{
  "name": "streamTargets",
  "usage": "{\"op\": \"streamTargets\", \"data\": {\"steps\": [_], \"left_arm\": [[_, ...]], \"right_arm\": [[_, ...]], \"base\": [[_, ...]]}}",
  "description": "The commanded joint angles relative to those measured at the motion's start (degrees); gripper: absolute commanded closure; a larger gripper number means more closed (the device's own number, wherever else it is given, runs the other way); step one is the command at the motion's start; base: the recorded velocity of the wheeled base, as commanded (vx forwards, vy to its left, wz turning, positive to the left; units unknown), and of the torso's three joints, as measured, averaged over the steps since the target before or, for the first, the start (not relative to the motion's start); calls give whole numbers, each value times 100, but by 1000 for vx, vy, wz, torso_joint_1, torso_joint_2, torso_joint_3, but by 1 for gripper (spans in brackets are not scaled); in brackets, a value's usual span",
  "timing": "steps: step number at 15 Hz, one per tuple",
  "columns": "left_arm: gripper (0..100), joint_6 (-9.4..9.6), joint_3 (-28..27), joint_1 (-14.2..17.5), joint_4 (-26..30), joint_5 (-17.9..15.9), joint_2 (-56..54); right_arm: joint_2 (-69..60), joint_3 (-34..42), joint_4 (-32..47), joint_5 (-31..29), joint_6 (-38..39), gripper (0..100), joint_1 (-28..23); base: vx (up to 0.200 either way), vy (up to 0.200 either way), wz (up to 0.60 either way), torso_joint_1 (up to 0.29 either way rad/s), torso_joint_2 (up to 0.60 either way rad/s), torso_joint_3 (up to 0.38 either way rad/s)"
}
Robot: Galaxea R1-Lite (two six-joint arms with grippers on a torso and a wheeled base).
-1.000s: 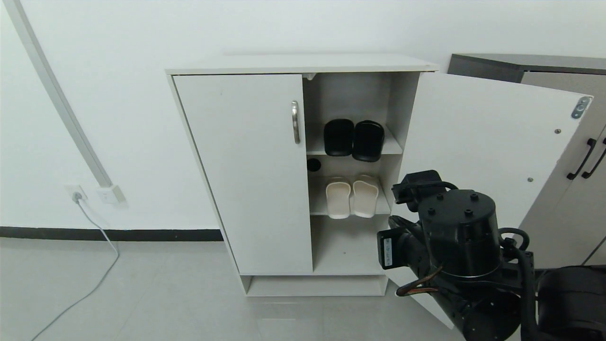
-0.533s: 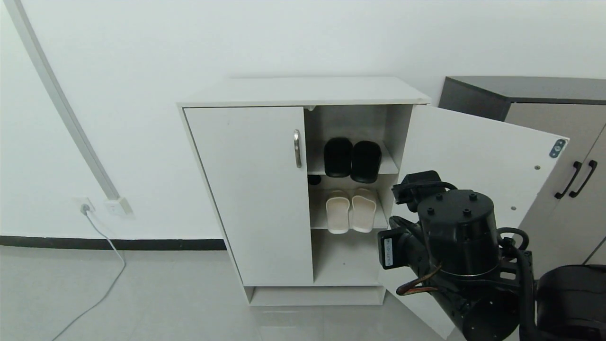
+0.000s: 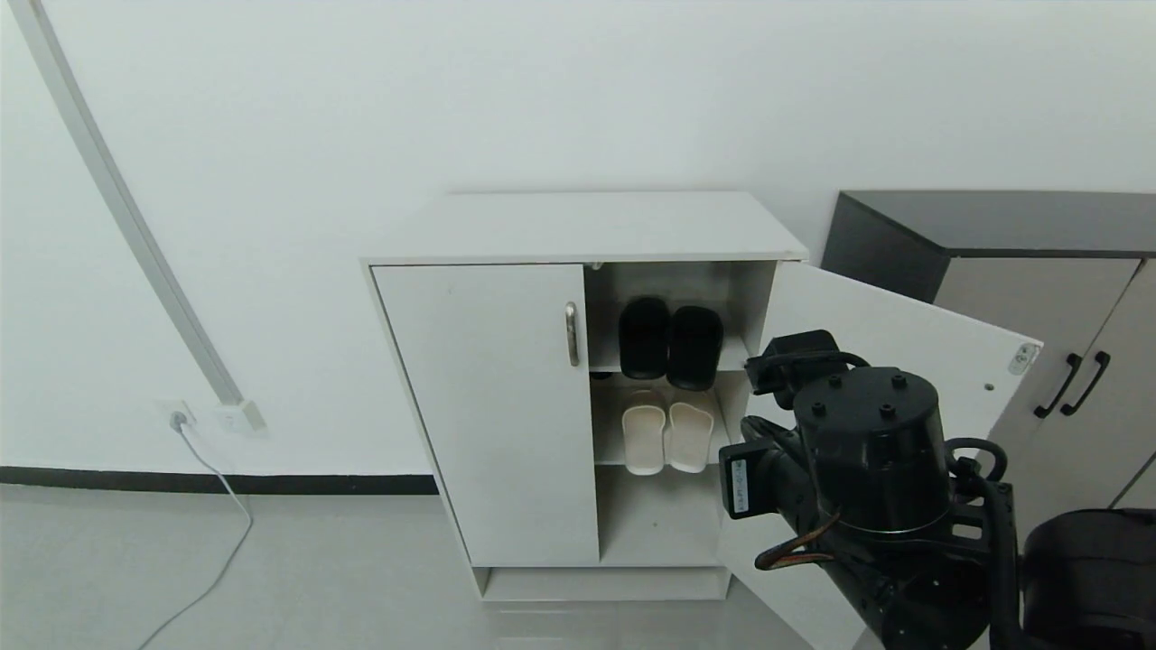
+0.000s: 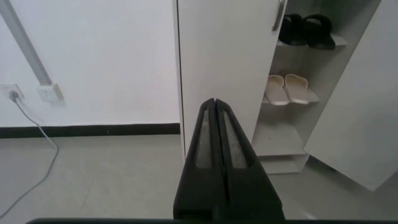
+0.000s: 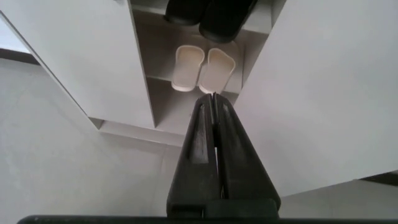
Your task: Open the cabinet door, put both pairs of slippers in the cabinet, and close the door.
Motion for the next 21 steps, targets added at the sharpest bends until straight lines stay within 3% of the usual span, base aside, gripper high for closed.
{"op": "streamTargets", "data": {"steps": [1, 21], "left_arm": [[100, -4, 0, 1, 1, 0, 4], [100, -4, 0, 1, 1, 9, 4]], "right_arm": [[1, 1, -3, 0, -1, 100, 2], [-8, 238, -126, 17, -80, 100, 19]], "base": [[0, 0, 0, 173, -476, -295], [0, 0, 0, 225, -520, -302]]}}
